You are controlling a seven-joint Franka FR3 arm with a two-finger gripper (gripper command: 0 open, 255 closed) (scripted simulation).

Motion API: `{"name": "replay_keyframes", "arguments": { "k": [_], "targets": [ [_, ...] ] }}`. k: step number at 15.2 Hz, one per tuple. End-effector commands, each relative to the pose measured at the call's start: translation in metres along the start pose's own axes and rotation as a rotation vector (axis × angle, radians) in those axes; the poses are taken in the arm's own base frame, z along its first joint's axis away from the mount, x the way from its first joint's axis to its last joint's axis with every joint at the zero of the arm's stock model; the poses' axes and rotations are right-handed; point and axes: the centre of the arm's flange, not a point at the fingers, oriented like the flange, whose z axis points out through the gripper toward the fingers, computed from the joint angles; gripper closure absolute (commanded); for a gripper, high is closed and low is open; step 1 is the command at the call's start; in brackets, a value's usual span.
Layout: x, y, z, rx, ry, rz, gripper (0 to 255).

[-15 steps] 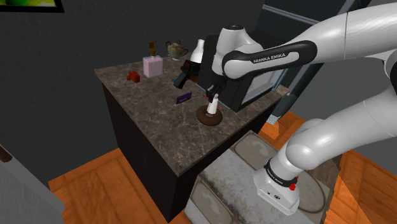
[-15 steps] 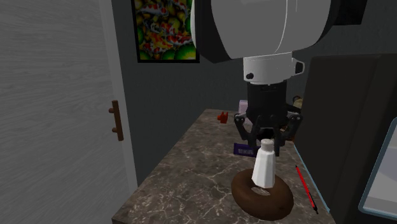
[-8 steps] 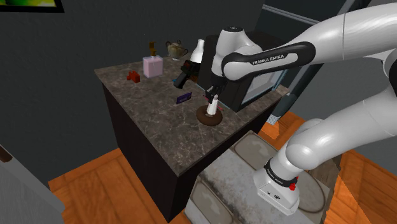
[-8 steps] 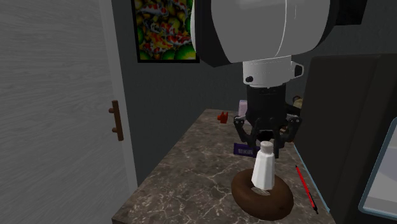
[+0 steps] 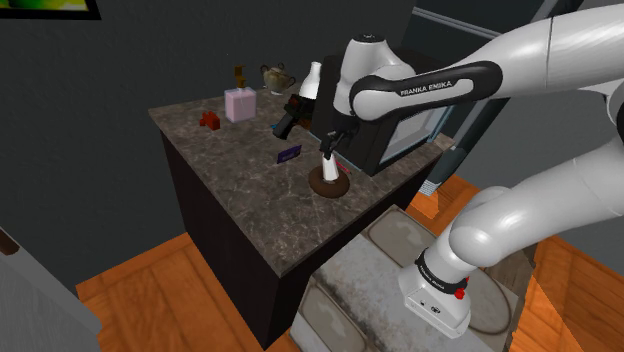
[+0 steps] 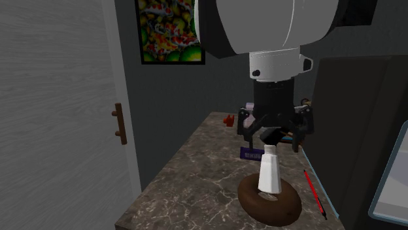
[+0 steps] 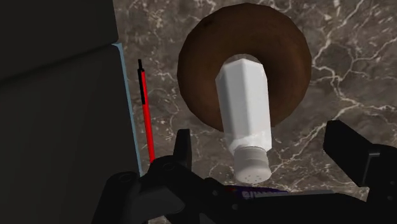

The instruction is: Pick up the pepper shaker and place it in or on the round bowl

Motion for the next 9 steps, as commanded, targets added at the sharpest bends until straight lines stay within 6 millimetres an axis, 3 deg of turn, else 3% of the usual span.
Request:
{"name": "replay_keyframes", "arguments": {
  "k": [1, 2, 9],
  "targets": [
    [0.000, 0.000, -0.024, 0.000, -0.001, 0.000, 0],
    [0.000, 0.000, -0.035, 0.000, -0.001, 0.000, 0],
    [0.000, 0.000, -0.035, 0.000, -0.001, 0.000, 0]
  ]
}}
